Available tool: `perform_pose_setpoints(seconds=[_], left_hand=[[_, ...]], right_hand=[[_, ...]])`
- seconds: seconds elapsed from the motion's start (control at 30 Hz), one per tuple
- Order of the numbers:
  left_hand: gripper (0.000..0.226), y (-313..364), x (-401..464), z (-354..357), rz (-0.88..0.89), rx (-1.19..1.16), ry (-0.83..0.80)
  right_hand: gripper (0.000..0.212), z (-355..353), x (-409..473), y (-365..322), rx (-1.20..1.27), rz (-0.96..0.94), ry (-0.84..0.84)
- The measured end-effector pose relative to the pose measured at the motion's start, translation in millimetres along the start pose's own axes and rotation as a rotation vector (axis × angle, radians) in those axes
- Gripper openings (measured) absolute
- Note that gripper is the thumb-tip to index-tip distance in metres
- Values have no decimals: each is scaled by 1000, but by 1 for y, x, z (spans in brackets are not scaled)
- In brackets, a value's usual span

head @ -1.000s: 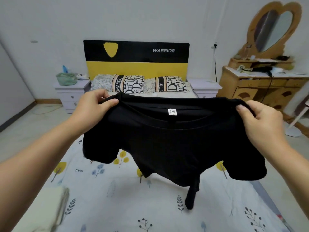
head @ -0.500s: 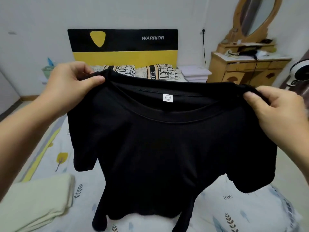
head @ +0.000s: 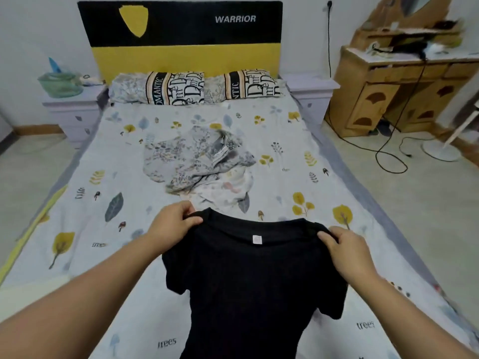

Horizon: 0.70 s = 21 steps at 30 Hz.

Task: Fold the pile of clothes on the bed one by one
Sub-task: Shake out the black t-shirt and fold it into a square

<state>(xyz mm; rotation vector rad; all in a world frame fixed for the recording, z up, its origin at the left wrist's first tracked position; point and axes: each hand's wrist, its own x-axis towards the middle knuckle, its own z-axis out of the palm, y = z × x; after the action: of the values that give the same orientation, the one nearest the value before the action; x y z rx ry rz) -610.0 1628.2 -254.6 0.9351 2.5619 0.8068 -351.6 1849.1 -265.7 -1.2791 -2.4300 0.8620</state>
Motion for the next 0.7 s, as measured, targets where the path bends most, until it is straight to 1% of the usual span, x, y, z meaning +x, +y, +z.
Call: perform_pose_setpoints(seconds=[0.13,0.27,0.33,0.43,0.5,0.6,0.7], left_hand=[[33,-22,38,45,-76,45,-9],[19,-28,84,75,-152,123,59],[15,-22,112,85,-117,125,117],[11,-7,152,102,-50,103,250],[13,-5,173,120,-60,89,291],[15,-24,191,157,-120,106,206],[14,-51,199,196,-161,140,104]], right_hand=[[42,35,37,32,-15,85,-34],[40,56,86,50,-49,102,-18],[38,63,117,53,-60,85,-9],[38,74,166,55,-44,76,34],[37,86,191,60,-59,71,59],[26,118,214,83,-90,120,-5],[23,157,220,116,-156,161,-116]])
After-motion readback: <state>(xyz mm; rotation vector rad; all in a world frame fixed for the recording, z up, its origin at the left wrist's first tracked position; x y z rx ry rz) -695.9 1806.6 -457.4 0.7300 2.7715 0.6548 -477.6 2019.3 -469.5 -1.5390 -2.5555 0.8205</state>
